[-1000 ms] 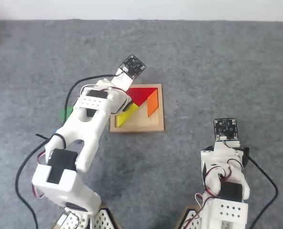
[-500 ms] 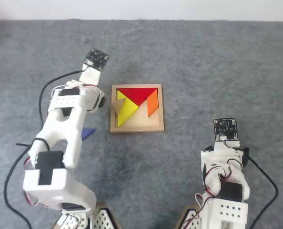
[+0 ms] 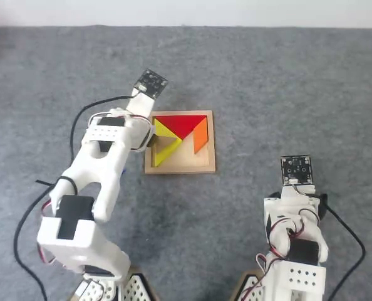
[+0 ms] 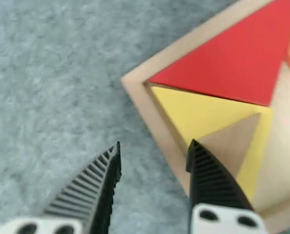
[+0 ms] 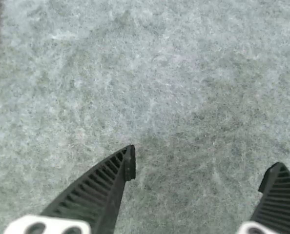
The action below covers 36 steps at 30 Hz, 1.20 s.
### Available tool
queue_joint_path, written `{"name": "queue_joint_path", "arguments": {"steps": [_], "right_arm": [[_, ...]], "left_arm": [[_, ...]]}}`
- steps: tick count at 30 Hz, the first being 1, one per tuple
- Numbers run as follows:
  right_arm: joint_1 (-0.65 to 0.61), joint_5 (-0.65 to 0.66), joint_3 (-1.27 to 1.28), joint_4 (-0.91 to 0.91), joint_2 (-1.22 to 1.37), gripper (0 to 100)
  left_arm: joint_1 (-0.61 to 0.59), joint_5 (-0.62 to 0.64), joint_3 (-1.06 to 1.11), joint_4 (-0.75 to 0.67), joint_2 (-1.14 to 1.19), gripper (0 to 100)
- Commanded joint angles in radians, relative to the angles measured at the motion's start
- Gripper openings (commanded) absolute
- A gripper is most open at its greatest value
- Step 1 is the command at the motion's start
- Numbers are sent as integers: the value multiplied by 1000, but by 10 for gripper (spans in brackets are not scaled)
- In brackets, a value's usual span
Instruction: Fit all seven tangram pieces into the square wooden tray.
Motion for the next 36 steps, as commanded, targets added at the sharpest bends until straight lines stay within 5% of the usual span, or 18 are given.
{"name": "queue_joint_path", "arguments": {"steps": [1, 22, 36], "right_arm": [[4, 11, 14, 8, -16, 402], [4, 11, 14, 8, -16, 402], [4, 11, 14, 8, -16, 402]], "left_arm": [[29, -5, -35, 21, -8, 209], [17, 3, -12, 129, -26, 192], [149, 51, 142, 129, -241, 192]]}}
